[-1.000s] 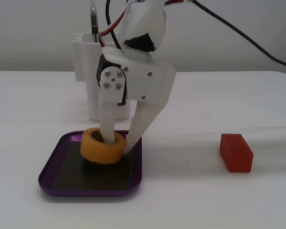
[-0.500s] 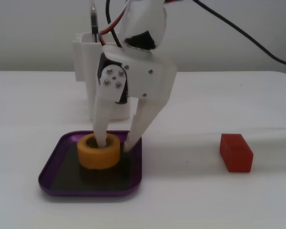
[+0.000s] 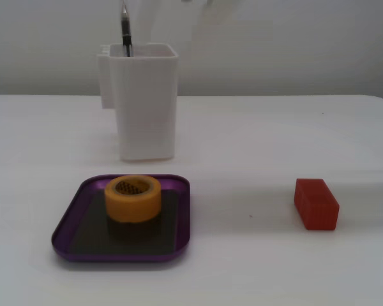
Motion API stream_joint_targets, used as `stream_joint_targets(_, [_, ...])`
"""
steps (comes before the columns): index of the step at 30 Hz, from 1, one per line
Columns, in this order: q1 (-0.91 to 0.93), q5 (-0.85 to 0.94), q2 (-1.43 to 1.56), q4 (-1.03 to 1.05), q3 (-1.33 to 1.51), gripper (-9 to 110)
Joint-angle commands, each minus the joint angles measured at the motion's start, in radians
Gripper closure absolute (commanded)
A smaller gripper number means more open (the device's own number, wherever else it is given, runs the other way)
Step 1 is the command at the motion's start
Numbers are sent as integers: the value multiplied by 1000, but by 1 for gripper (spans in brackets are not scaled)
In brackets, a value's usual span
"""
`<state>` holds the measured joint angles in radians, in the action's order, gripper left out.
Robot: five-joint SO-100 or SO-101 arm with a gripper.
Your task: Grab up the yellow tape and put it in the box.
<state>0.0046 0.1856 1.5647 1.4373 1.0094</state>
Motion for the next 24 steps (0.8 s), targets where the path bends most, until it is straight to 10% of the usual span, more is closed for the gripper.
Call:
stream_joint_targets(1, [0, 3, 238, 52, 46, 90])
stream_joint_targets(24, [14, 3, 1355, -265, 1557, 90])
